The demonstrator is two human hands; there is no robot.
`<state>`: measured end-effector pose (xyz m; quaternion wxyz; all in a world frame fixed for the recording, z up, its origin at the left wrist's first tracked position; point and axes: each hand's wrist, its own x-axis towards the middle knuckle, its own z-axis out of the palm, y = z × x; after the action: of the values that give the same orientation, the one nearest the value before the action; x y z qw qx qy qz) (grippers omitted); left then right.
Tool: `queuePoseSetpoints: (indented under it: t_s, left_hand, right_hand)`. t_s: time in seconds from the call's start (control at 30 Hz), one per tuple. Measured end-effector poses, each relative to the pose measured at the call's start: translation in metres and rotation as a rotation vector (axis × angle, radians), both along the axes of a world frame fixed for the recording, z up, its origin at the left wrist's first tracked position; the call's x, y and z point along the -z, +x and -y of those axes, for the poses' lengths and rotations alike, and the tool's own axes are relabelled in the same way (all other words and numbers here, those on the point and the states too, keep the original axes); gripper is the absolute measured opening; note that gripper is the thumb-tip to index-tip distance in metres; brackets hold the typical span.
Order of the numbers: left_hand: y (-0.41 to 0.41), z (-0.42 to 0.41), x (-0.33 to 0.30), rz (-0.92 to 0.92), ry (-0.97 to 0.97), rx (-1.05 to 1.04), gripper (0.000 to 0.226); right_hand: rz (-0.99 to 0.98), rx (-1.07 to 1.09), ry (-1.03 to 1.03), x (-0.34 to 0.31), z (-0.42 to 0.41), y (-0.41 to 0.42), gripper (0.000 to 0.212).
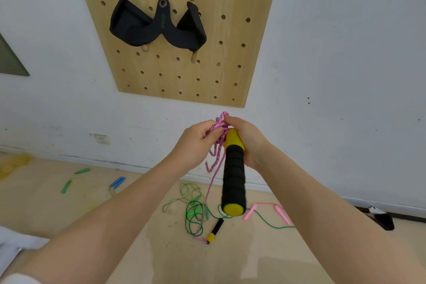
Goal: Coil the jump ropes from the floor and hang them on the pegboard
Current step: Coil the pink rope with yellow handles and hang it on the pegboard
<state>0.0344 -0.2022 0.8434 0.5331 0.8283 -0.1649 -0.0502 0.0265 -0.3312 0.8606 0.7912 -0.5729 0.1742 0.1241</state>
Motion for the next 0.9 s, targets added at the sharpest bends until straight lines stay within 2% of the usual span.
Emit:
queuePoseSetpoints:
  t_s: [0.1, 0.2, 0.27, 0.33, 0.4, 0.5, 0.57, 0.7, 0.9]
  left_hand:
    - [-0.005, 0.004, -0.003, -0.217, -0.12, 0.038, 0.028]
    - [-0.011, 0.004, -0.006, -0.422, -0.245, 0.135, 0.031]
    - [-0.011, 0.001, -0.005, -0.431, -0.267, 0.173, 0.028]
    - [-0.009, -0.002, -0.004, -0.364, -0.239, 0.15, 0.023]
    - [-0.007, -0.006, -0.002, -0.291, -0.206, 0.1, 0.017]
    - [-0.006, -0.012, 0.002, -0.257, -0.259, 0.08, 0.011]
    - [-0.005, -0.015, 0.004, -0.291, -0.321, 0.076, 0.012]
    - [-0.007, -0.012, 0.001, -0.356, -0.387, 0.068, 0.006]
    - [-0.008, -0.014, 0.001, -0.303, -0.305, 0.071, 0.021]
  right_hand:
    - [0.013, 0.072, -0.168, 0.005, -0.007, 0.006, 0.031]
    - [0.093, 0.15, -0.433, 0.004, -0.008, 0.005, 0.052]
    - [0.178, 0.135, -0.598, 0.004, -0.008, 0.001, 0.066]
    - [0.236, 0.1, -0.723, 0.008, -0.005, 0.002, 0.071]
    - [0.222, 0.012, -0.668, 0.005, 0.001, 0.003, 0.062]
    - [0.201, -0.263, -0.28, 0.0, 0.021, -0.001, 0.027]
    - [0.229, -0.414, -0.174, -0.001, 0.033, -0.004, 0.015]
    - [0.293, -0.473, -0.423, -0.003, 0.035, -0.005, 0.017]
    - [0.386, -0.386, -0.73, -0.006, 0.03, -0.004, 0.015]
